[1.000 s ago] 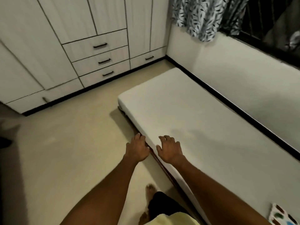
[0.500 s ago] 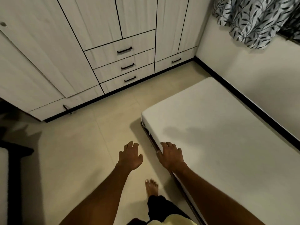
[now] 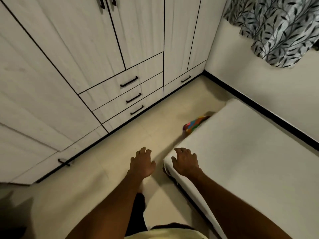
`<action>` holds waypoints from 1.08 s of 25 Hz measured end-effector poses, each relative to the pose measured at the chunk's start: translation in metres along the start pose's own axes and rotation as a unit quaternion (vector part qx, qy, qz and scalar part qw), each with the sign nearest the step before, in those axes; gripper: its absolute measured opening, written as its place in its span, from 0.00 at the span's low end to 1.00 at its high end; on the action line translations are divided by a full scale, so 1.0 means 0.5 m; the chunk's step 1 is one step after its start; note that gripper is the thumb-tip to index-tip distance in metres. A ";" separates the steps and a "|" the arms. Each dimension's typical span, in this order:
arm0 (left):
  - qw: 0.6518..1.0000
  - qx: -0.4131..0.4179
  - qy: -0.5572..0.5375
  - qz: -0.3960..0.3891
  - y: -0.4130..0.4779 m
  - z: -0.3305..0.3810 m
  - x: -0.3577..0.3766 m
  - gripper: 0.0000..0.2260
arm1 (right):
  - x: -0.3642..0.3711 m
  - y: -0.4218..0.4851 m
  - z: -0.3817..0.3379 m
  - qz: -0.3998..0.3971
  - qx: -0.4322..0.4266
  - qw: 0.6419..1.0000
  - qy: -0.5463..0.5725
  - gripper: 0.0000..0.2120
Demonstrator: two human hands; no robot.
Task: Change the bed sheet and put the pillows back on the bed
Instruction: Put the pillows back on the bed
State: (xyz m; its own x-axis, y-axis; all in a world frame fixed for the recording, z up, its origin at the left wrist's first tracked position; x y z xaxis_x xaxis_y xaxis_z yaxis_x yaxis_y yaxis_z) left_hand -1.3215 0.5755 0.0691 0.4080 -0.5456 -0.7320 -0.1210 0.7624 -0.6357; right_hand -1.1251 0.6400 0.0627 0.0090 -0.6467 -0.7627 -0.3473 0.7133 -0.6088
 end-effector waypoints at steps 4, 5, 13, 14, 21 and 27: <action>0.998 0.026 0.050 -0.012 0.138 -0.083 -0.179 0.25 | -0.085 0.138 -0.107 0.001 0.027 0.999 0.037 0.25; 0.998 0.032 0.056 -0.018 0.169 -0.097 -0.222 0.25 | -0.114 0.166 -0.130 0.002 0.033 0.998 0.054 0.26; 0.985 0.107 0.121 -0.059 0.416 -0.066 -0.394 0.24 | -0.256 0.360 -0.122 0.010 0.118 0.981 0.156 0.26; 0.982 0.118 0.126 -0.070 0.455 -0.043 -0.405 0.24 | -0.272 0.394 -0.095 0.006 0.139 0.976 0.165 0.26; 0.966 0.161 0.163 -0.120 0.753 0.096 -0.448 0.25 | -0.343 0.652 0.121 -0.038 0.224 0.959 0.167 0.27; 0.951 0.150 0.166 -0.212 1.068 0.251 -0.390 0.25 | -0.328 0.937 0.308 -0.090 0.264 0.922 0.267 0.27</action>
State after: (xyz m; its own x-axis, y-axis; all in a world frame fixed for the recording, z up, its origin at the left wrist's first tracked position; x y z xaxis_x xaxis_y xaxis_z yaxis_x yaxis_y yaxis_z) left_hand -1.3519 1.1326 -0.0969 0.0478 -0.8679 -0.4944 0.2740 0.4874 -0.8291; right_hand -1.1450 1.1217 -0.1313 -0.4905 -0.7081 -0.5078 0.1204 0.5221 -0.8443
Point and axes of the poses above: each hand's wrist, its own y-axis towards the middle knuckle, its own x-axis out of the palm, z = x × y, the point moved 2 cm from there along y, towards the middle knuckle, and after that the axes turned 13 degrees about -z, right-handed, at the moved point
